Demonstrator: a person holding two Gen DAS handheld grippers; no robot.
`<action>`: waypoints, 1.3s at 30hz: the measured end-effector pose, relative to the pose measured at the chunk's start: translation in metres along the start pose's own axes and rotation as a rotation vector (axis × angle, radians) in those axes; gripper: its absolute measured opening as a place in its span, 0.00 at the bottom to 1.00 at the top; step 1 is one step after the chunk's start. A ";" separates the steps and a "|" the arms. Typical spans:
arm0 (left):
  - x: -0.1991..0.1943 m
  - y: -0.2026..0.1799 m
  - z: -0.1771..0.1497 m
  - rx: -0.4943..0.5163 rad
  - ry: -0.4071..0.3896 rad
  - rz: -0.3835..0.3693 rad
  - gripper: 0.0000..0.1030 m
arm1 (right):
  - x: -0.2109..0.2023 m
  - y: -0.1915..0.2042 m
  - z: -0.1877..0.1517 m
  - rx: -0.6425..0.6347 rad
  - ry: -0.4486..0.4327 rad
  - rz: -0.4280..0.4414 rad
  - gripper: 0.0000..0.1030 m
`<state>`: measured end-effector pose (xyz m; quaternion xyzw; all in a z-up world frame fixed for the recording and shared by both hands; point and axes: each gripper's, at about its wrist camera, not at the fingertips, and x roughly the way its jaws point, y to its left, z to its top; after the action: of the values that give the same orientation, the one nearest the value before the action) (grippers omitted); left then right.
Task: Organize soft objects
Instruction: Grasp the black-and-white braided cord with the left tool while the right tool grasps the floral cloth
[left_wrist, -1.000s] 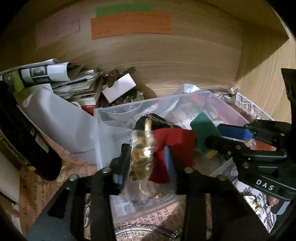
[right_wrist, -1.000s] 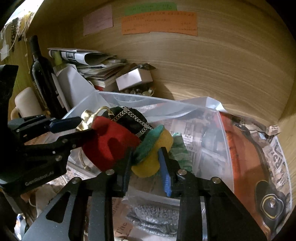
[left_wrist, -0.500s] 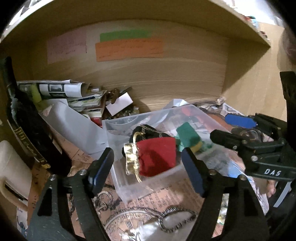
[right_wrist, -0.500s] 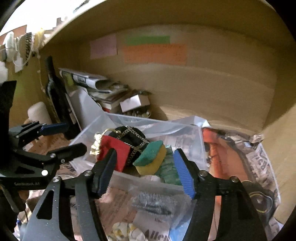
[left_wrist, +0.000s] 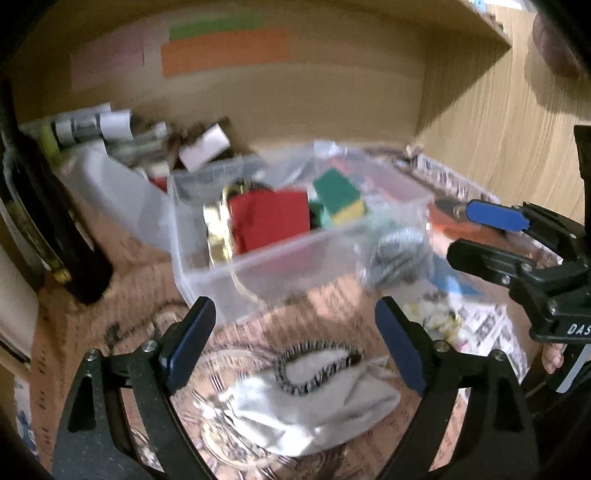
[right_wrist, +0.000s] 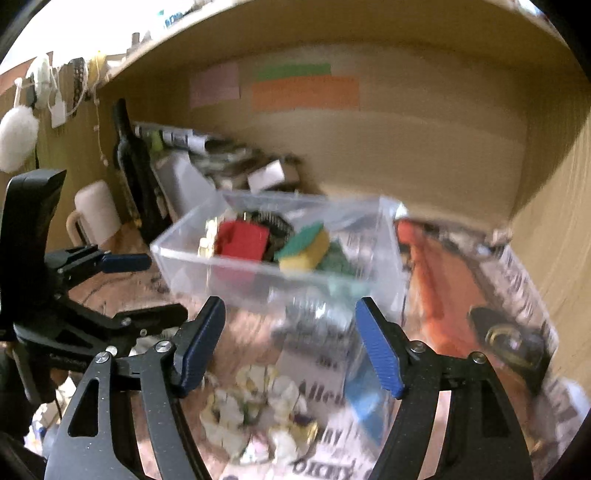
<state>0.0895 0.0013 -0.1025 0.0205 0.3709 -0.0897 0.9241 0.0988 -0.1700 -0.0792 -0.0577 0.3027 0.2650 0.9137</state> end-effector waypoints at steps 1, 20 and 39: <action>0.003 0.000 -0.003 -0.003 0.015 -0.006 0.86 | 0.003 0.000 -0.005 0.005 0.016 0.003 0.68; 0.032 0.003 -0.028 -0.048 0.122 -0.126 0.62 | 0.038 0.007 -0.053 0.005 0.207 0.060 0.46; -0.006 0.000 -0.011 -0.022 -0.005 -0.088 0.39 | 0.016 0.006 -0.035 0.015 0.111 0.063 0.14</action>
<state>0.0779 0.0032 -0.1069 -0.0064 0.3701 -0.1264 0.9203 0.0881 -0.1673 -0.1165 -0.0561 0.3566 0.2876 0.8871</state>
